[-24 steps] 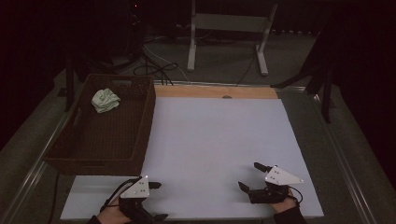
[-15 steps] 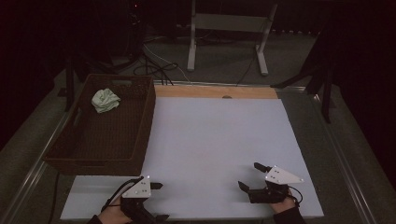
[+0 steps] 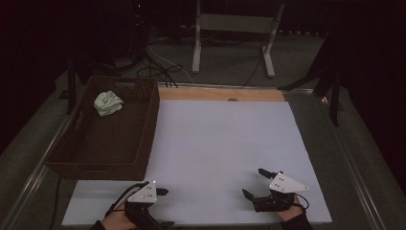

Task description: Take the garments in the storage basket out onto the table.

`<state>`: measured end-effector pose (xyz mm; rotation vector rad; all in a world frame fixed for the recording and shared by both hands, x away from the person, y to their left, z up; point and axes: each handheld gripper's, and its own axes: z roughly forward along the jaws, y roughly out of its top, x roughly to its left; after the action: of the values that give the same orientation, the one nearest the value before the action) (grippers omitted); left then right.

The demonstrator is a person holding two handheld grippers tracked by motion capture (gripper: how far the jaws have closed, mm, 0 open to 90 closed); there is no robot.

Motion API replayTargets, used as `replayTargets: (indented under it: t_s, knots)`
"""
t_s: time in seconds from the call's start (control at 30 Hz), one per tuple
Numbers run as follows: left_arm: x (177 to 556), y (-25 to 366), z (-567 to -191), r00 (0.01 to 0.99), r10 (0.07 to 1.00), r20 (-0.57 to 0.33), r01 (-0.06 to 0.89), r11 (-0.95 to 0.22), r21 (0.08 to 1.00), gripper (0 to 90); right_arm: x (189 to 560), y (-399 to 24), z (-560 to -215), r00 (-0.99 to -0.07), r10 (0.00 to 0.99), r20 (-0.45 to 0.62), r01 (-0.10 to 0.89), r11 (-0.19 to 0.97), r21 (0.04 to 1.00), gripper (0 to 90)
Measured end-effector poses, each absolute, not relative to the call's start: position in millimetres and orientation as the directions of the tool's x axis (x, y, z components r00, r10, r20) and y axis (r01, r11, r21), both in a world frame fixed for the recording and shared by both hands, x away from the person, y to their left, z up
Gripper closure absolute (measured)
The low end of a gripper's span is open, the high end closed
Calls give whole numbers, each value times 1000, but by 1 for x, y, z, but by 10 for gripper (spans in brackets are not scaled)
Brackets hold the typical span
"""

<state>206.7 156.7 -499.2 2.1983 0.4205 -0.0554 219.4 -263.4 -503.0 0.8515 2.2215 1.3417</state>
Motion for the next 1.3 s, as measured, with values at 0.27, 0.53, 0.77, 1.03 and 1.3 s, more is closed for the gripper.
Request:
replayTargets:
  t_s: [0.27, 0.53, 0.77, 1.03, 1.3]
  knots:
    - [203, 150, -492, 951, 253, -177, 297, -597, 745, 0, 217, -260, -501, -735, 677, -38, 283, 358, 890, 88]
    - [203, 147, -483, 956, 224, -192, 291, -615, 733, 0, 216, -259, -500, -738, 674, -34, 282, 354, 892, 89]
    - [204, 144, -476, 959, 202, -198, 282, -615, 737, 0, 215, -259, -499, -740, 672, -26, 277, 341, 898, 89]
    - [205, 142, -466, 964, 188, -185, 263, -626, 734, 0, 215, -260, -498, -737, 675, -20, 277, 330, 903, 89]
    - [210, 142, -446, 970, 175, -169, 242, -622, 745, 0, 215, -260, -498, -740, 673, -18, 275, 326, 905, 89]
